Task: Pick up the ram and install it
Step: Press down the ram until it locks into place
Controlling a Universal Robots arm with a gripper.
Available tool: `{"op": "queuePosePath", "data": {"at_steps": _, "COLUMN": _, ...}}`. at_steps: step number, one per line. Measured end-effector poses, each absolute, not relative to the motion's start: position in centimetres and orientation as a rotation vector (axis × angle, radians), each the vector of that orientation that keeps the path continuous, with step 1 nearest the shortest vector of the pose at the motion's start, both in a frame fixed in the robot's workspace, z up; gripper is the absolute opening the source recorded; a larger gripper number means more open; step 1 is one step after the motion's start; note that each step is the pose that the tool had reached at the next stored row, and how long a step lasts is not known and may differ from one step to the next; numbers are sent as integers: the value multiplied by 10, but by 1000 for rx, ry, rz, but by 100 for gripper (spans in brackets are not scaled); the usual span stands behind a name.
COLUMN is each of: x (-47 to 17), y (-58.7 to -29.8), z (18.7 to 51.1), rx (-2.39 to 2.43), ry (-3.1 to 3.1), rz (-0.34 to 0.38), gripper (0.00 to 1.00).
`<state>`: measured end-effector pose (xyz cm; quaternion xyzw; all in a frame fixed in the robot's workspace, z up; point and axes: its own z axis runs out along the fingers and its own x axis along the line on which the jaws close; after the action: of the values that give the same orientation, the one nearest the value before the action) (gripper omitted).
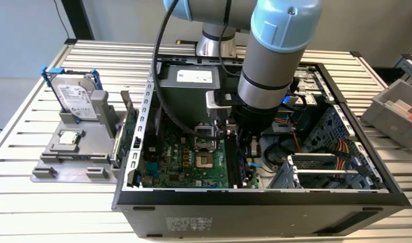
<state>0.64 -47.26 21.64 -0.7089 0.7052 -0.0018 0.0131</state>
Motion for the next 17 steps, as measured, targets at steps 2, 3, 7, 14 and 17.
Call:
{"op": "queuePosePath", "data": {"at_steps": 2, "x": 6, "y": -472, "z": 219, "rx": -2208, "ry": 2197, "rz": -5, "gripper": 0}}
{"op": "queuePosePath", "data": {"at_steps": 3, "x": 6, "y": -473, "z": 221, "rx": -2206, "ry": 2195, "rz": -3, "gripper": 0}}
{"op": "queuePosePath", "data": {"at_steps": 7, "x": 6, "y": -473, "z": 239, "rx": -2207, "ry": 2195, "rz": -3, "gripper": 0}}
{"op": "queuePosePath", "data": {"at_steps": 14, "x": 6, "y": -473, "z": 271, "rx": -2207, "ry": 2195, "rz": -3, "gripper": 0}}
{"op": "queuePosePath", "data": {"at_steps": 17, "x": 6, "y": -473, "z": 284, "rx": -2207, "ry": 2195, "rz": -3, "gripper": 0}}
